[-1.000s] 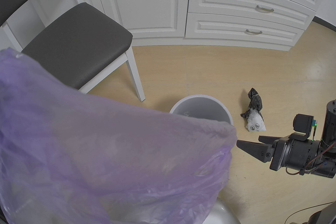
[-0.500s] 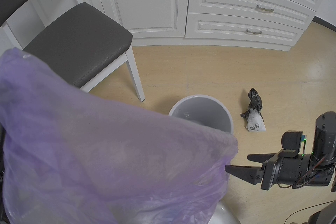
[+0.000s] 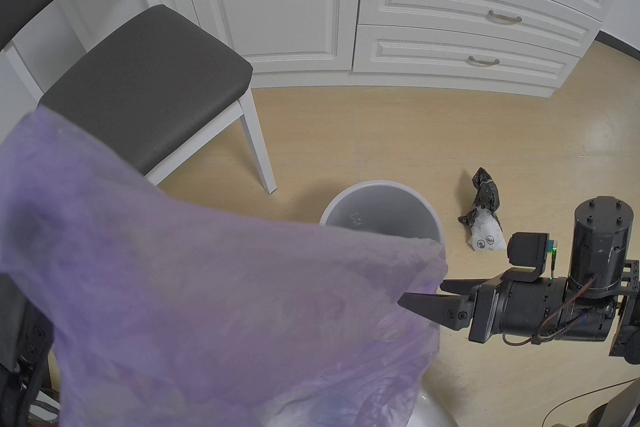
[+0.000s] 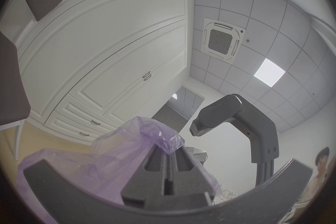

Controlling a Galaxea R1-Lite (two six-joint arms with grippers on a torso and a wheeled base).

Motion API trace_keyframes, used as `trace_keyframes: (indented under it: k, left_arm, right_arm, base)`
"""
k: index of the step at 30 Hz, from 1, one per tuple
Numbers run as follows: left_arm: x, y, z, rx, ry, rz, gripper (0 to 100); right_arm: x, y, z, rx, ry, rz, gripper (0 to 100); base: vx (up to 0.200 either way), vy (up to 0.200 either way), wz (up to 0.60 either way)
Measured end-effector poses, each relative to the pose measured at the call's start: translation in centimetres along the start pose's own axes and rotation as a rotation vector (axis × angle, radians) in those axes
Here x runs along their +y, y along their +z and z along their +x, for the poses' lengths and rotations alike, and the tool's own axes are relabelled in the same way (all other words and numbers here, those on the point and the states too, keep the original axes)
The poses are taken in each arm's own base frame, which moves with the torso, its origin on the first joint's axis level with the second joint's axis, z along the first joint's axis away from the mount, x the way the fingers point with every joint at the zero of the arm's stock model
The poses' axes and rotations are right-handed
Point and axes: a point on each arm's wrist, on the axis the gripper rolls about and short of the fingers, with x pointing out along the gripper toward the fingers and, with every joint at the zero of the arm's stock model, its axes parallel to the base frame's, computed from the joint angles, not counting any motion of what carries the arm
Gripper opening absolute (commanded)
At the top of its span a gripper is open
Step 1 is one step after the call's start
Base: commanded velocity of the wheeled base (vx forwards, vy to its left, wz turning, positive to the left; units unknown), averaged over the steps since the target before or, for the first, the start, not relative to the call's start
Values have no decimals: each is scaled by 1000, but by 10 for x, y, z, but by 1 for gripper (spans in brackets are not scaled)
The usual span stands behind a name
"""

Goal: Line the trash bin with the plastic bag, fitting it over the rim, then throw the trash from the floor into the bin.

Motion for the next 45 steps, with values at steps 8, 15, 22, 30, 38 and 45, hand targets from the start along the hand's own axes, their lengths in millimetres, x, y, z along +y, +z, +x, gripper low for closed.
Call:
trace_keyframes:
  k: [8,15,22,30,38,45]
  left_arm:
    - [-2,4,0,-19,-11,7,0]
    - [-5,10,-2,-43,-21,13,0]
    - [-6,11,-3,-48,-23,14,0]
    - [-6,10,-2,-45,-28,9,0]
    - [-7,9,-2,-40,-33,3,0]
    - [-7,8,-2,-37,-33,1,0]
  right_arm:
    - [-3,-14,7,79,3,-5,100]
    - [-4,-30,12,158,17,-36,100]
    - [-4,-32,15,161,17,-37,100]
    - [1,-24,17,63,66,-40,100]
    - [-1,-26,20,-12,95,-44,100]
    - [-4,-30,23,-5,66,-43,0]
  base:
    - [0,0,0]
    - [0,0,0]
    - [0,0,0]
    - [0,0,0]
    - [0,0,0]
    - [0,0,0]
